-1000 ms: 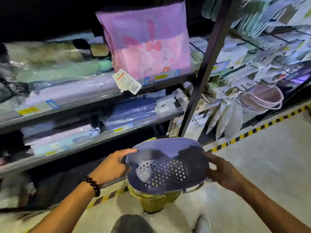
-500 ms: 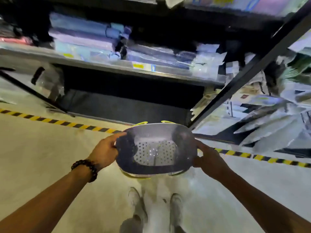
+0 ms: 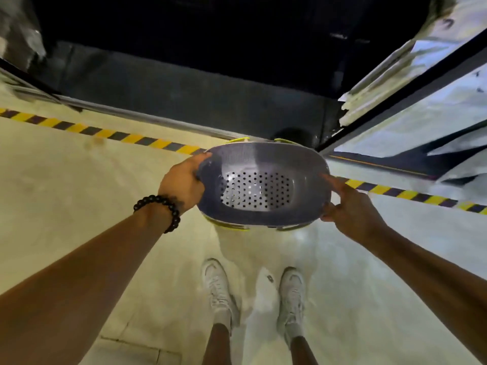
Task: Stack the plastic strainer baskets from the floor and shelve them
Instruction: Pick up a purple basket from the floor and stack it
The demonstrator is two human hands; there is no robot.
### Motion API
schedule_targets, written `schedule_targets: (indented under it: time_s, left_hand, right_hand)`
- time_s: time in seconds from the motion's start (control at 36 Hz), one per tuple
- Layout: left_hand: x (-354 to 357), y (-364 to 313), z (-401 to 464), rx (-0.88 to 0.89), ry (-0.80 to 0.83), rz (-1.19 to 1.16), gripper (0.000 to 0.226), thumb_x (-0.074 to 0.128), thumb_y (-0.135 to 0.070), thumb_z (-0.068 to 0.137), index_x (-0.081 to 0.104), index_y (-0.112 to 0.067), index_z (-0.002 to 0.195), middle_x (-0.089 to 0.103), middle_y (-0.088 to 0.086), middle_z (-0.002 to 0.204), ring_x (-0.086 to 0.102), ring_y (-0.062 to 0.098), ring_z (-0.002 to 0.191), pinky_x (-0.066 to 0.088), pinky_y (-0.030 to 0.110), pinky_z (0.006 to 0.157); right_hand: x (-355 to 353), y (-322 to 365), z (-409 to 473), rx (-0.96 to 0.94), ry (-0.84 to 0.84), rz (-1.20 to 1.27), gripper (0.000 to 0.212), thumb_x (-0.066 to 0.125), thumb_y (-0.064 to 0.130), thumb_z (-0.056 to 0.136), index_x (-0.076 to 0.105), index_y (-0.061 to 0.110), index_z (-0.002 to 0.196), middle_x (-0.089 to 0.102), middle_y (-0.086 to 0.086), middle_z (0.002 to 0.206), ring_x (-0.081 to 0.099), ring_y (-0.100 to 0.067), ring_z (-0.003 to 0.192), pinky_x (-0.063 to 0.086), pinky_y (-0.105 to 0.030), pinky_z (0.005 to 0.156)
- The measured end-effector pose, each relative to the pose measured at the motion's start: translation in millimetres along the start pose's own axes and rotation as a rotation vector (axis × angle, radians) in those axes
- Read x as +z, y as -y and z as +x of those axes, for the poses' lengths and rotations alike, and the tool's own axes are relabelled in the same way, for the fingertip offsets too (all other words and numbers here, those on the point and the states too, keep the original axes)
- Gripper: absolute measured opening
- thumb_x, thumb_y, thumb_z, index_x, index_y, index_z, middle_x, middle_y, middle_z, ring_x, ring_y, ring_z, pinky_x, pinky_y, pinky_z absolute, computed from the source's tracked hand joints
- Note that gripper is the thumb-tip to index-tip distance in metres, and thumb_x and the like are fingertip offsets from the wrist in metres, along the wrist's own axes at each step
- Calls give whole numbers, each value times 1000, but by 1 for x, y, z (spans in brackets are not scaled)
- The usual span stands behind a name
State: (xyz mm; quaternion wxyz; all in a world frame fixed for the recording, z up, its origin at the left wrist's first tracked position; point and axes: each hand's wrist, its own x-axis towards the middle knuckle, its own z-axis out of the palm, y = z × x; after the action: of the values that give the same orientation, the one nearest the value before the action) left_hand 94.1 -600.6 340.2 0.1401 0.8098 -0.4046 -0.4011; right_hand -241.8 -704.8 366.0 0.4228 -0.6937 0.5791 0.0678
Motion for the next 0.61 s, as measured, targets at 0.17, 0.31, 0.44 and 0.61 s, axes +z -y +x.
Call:
schedule_targets:
  time_s: [0.17, 0.31, 0.44, 0.61]
  left_hand:
    - [28, 32, 20, 63, 32, -19, 52, 59, -17, 104, 47, -29, 154, 52, -5, 155, 52, 25, 140, 39, 46, 119]
    - [31, 31, 7, 138, -2, 229, 55, 51, -15, 103, 41, -22, 156, 40, 3, 164, 35, 23, 151, 28, 38, 125]
    - [26, 19, -35, 335, -240, 419, 60, 39, -31, 104, 28, -23, 162, 23, 9, 171, 29, 31, 153, 30, 42, 122]
    - [29, 19, -65, 418, -284, 605, 68, 38, -43, 105, 14, -22, 165, 18, 10, 173, 21, 36, 157, 31, 55, 122]
  right_hand:
    - [29, -15, 7, 35, -94, 54, 60, 60, 26, 103, 37, 47, 153, 67, -2, 136, 73, -27, 99, 57, -41, 88]
    - [37, -5, -3, -135, -164, -273, 76, 63, 28, 100, 21, 21, 163, 28, -7, 168, 27, -32, 152, 35, -53, 119]
    - [46, 22, -13, -378, -224, -434, 81, 58, 41, 99, 16, 15, 163, 16, -8, 171, 11, -32, 158, 26, -57, 124]
    - [60, 52, -21, -434, -253, -540, 71, 36, 50, 102, 14, 19, 163, 19, -7, 171, 12, -33, 158, 20, -55, 124]
